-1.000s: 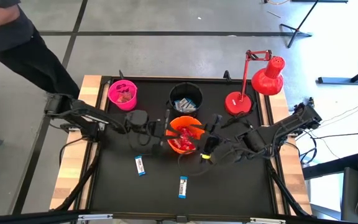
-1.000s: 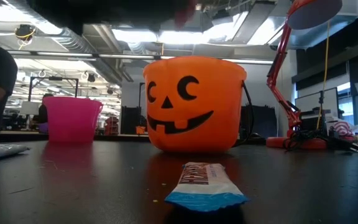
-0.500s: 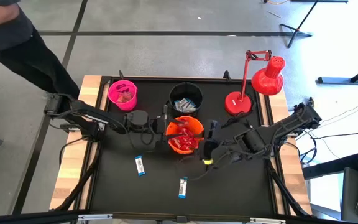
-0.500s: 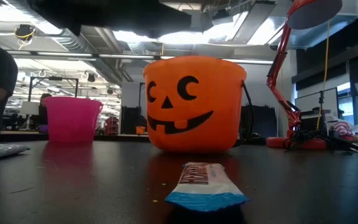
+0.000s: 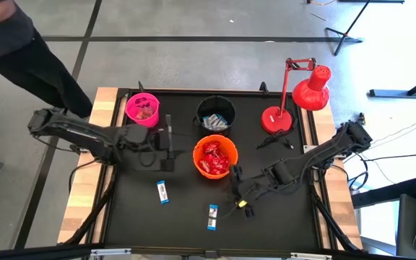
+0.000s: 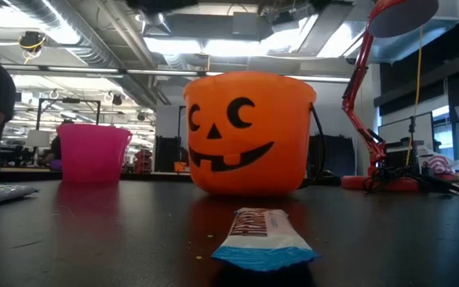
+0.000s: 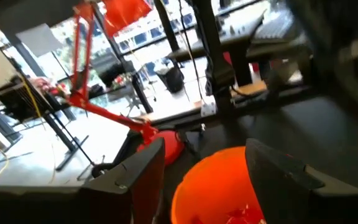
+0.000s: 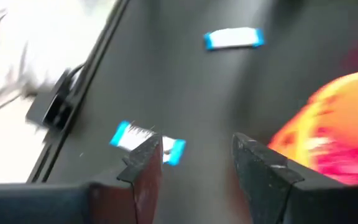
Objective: Sort candy
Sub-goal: Put the white chocolate into the black bucket
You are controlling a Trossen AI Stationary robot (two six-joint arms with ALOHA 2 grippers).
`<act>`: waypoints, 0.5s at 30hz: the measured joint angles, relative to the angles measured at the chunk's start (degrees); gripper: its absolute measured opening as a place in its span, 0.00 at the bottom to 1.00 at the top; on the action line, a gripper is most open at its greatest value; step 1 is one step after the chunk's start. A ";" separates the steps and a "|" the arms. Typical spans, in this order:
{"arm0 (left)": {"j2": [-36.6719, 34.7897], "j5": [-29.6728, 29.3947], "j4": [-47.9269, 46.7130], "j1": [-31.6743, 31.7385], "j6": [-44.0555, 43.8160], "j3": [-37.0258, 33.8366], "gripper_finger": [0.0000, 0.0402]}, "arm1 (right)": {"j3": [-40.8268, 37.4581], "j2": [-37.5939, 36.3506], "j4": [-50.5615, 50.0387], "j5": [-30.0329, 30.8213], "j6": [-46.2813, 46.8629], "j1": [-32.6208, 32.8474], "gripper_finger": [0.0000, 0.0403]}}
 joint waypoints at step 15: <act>-12.01 -9.09 -10.90 -5.70 -1.33 0.00 0.53 | -9.84 7.87 20.48 -5.67 -8.98 2.03 0.47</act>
